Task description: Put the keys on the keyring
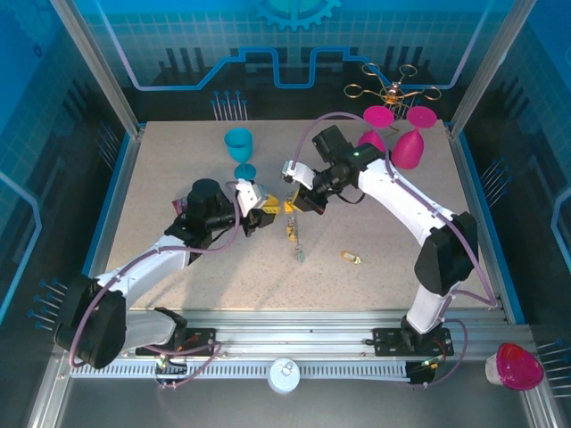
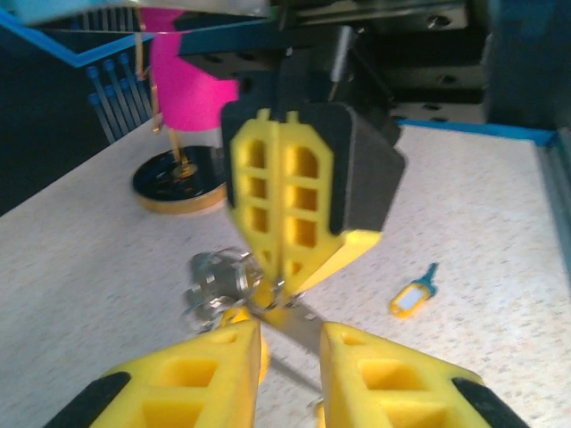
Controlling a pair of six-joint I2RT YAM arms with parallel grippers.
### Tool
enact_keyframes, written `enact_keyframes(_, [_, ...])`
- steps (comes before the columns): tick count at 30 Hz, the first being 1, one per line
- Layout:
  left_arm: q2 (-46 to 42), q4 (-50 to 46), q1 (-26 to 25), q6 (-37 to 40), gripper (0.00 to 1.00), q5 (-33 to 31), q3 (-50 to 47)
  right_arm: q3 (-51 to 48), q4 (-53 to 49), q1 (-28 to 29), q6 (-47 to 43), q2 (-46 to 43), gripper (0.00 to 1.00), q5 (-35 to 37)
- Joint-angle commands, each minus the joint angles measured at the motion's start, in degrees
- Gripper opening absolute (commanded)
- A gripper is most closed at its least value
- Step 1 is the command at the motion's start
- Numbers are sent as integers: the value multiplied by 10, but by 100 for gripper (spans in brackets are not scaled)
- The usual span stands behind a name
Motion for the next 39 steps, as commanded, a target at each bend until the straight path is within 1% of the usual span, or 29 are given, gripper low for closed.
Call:
enact_keyframes(1, [7,38,5,21,22,94,4,-20,34,-6,-57,-32,0,-37])
enact_keyframes(6, [12,38,8,13,8,130,-6,-59,84,1,-83,-51,0,-27])
enact_keyframes(12, [34,51,8,22,8,131,-20,-71,86,3,-96,-56,0,-48])
enact_keyframes(16, [45,59,7,41,12,132,-23,-79,85,5,-111,-63,0,-60])
enact_keyframes(20, [52,76,7,49,17,111,-30,-89,87,8,-131,-72,0,-73])
enact_keyframes(25, [56,88,7,61,25,104,-40,-95,89,16,-146,-79,0,-85])
enact_keyframes(32, [59,116,7,52,30,109,-47,-97,99,30,-149,-73,0,-88])
enact_keyframes(36, [64,119,7,49,35,97,-47,-100,102,36,-150,-71,0,-98])
enact_keyframes(39, [65,127,7,41,35,99,-47,-102,109,37,-146,-70,0,-92])
